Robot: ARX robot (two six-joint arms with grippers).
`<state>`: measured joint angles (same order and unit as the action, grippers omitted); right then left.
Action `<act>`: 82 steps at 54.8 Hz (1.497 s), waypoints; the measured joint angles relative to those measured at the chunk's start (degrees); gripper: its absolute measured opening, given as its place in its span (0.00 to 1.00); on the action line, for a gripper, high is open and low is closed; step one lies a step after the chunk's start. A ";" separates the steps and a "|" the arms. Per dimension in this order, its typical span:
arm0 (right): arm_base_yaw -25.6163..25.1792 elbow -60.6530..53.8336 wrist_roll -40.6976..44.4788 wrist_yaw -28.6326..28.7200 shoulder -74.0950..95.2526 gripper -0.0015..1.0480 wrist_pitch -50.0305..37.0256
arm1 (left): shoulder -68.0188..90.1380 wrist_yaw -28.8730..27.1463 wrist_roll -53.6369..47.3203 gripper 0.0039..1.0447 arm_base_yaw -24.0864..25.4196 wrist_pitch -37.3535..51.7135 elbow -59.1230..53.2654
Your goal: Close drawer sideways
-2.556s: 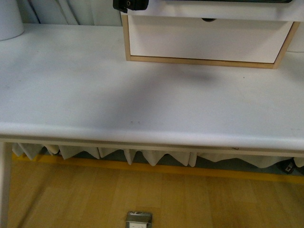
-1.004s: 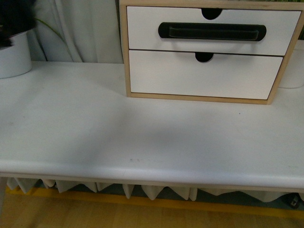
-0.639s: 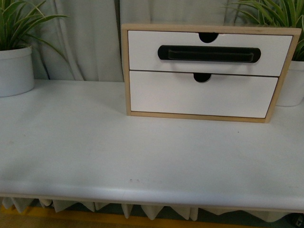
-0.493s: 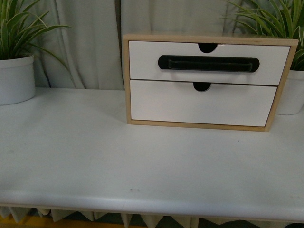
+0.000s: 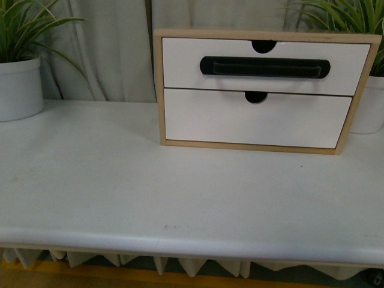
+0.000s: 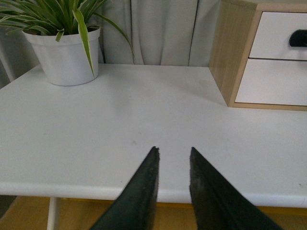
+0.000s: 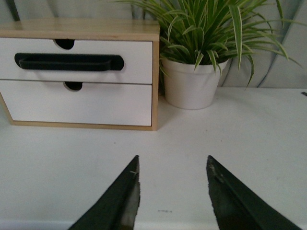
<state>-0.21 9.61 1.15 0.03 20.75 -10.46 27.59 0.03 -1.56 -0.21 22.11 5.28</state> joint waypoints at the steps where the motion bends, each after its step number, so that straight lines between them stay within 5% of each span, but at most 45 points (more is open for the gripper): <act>1: 0.00 -0.20 -0.04 0.00 -0.20 0.21 0.00 | -0.48 -0.02 0.20 0.18 0.00 -0.22 -0.20; 5: 0.00 -1.57 -0.20 0.00 -1.86 0.06 -0.07 | -2.29 -0.09 0.61 0.04 0.04 -1.27 -0.94; 8: 0.00 -2.71 -0.33 0.00 -3.23 0.01 -0.04 | -4.09 -0.04 1.01 0.04 0.07 -2.34 -1.60; 34: 0.02 -6.73 -0.42 0.00 -9.73 0.01 2.23 | -12.98 -0.04 1.49 0.04 0.07 -7.17 -4.74; 42: 0.04 -7.50 -0.44 0.13 -17.49 0.01 10.36 | -15.10 -0.04 1.51 0.04 0.07 -9.42 -4.74; 53: 0.04 -9.20 -0.46 0.09 -20.41 0.01 10.45 | -17.57 -0.04 1.49 0.04 0.07 -11.89 -4.74; 59: 0.04 -9.20 -0.46 0.09 -20.52 0.01 10.43 | -25.27 -0.07 1.55 0.04 0.07 -21.22 -4.72; 77: 0.04 -9.20 -0.39 0.09 -20.55 0.02 10.43 | -27.34 -0.04 1.62 0.04 0.07 -22.03 -4.72; 82: 0.04 -9.20 -0.44 0.09 -20.55 0.14 10.43 | -27.34 -0.04 1.66 0.17 0.07 -22.08 -4.72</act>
<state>-0.16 0.40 0.71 0.12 0.21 -0.03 0.25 -0.01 0.10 -0.14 0.03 0.56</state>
